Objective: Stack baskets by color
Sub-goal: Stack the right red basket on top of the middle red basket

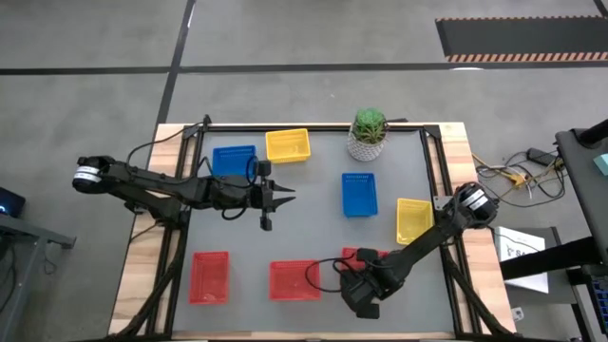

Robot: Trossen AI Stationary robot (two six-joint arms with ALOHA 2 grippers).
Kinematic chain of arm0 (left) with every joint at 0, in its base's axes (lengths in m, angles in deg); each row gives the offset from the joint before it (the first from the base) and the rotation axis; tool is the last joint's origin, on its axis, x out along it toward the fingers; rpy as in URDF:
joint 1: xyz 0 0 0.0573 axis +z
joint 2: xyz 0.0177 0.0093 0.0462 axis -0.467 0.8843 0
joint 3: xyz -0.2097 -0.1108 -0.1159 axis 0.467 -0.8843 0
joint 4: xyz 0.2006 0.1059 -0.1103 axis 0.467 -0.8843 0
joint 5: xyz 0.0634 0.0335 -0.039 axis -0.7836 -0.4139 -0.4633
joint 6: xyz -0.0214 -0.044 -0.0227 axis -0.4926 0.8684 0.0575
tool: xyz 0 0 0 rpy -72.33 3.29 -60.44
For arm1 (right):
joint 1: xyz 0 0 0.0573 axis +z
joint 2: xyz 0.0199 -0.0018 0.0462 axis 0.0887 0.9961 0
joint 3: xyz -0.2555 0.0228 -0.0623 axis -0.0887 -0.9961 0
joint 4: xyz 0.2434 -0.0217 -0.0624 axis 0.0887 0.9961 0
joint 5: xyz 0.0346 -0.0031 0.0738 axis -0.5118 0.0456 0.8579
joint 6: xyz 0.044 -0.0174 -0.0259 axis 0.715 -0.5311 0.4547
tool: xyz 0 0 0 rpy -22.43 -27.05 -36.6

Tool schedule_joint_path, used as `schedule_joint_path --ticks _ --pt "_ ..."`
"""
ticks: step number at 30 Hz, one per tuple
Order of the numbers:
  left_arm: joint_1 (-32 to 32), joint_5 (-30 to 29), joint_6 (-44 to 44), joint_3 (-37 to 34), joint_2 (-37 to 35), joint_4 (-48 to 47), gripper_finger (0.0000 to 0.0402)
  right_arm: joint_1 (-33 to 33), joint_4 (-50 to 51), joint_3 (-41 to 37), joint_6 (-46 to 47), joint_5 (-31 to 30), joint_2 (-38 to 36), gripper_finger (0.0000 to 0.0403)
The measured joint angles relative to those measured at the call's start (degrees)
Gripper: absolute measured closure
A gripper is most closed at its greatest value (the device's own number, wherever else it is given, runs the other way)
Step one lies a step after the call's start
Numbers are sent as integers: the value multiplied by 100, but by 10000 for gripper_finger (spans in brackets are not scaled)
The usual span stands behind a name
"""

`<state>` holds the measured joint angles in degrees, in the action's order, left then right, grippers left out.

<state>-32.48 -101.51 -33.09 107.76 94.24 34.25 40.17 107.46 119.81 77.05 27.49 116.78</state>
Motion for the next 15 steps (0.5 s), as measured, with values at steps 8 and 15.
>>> schedule_joint_path --ticks 8,15 --pt "-3 -16 -31 -16 -95 237 338 -86 729 493 -7 -211 -250 394" --pt "-46 -288 51 -276 -545 255 338 -163 1968 1420 -8 -570 -95 394"
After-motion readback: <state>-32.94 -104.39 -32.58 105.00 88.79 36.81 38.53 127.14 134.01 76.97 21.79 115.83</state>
